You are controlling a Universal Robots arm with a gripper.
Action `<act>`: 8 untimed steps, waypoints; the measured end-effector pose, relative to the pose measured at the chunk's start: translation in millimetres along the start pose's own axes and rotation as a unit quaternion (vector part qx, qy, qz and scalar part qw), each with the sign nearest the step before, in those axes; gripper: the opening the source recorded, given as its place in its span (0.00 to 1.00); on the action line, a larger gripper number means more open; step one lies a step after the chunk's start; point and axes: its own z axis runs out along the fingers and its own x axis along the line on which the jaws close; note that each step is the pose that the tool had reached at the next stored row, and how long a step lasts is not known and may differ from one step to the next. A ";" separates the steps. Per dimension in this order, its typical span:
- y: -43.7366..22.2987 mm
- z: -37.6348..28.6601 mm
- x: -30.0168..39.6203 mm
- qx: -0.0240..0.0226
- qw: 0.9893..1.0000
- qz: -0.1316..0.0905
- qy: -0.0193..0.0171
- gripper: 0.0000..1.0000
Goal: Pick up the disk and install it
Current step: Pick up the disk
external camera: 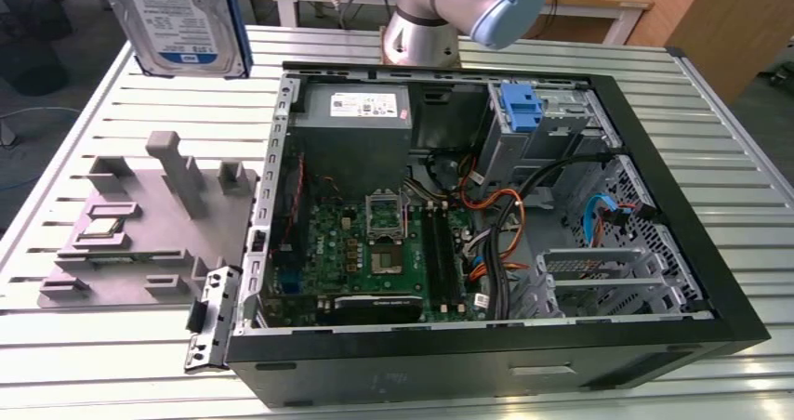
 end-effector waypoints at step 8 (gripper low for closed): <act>-28.1 -0.5 -0.1 0.000 1.000 0.000 0.000 0.35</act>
